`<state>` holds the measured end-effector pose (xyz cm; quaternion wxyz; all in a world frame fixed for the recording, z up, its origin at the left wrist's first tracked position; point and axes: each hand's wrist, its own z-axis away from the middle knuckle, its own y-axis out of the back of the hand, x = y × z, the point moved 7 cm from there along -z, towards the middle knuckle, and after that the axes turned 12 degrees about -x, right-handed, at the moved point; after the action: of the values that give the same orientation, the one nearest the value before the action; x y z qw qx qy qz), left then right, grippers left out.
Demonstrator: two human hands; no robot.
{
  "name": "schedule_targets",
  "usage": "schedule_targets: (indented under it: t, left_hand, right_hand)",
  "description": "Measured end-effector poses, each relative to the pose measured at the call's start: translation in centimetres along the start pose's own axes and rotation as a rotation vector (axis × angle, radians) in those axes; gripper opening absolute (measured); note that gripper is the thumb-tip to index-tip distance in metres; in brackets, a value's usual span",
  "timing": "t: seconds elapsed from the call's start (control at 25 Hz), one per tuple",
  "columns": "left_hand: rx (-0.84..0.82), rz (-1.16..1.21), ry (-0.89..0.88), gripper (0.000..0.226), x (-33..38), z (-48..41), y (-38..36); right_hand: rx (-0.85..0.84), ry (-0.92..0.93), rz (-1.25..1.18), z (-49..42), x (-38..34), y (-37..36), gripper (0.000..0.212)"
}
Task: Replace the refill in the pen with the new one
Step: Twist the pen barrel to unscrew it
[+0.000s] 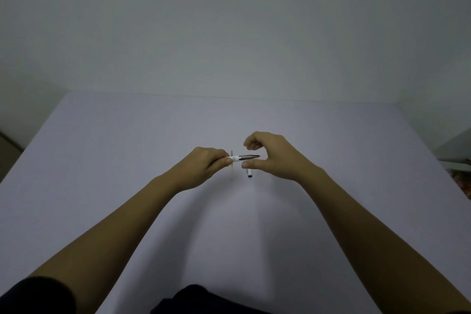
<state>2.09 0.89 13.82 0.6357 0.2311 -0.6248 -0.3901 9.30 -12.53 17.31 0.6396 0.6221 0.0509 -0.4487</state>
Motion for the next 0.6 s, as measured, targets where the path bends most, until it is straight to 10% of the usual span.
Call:
schedule_targets:
  t: [0.6]
  left_hand:
    - [0.027, 0.003, 0.002, 0.033, 0.29, -0.17, 0.06]
  right_hand:
    - [-0.022, 0.020, 0.033, -0.15, -0.42, 0.45, 0.016]
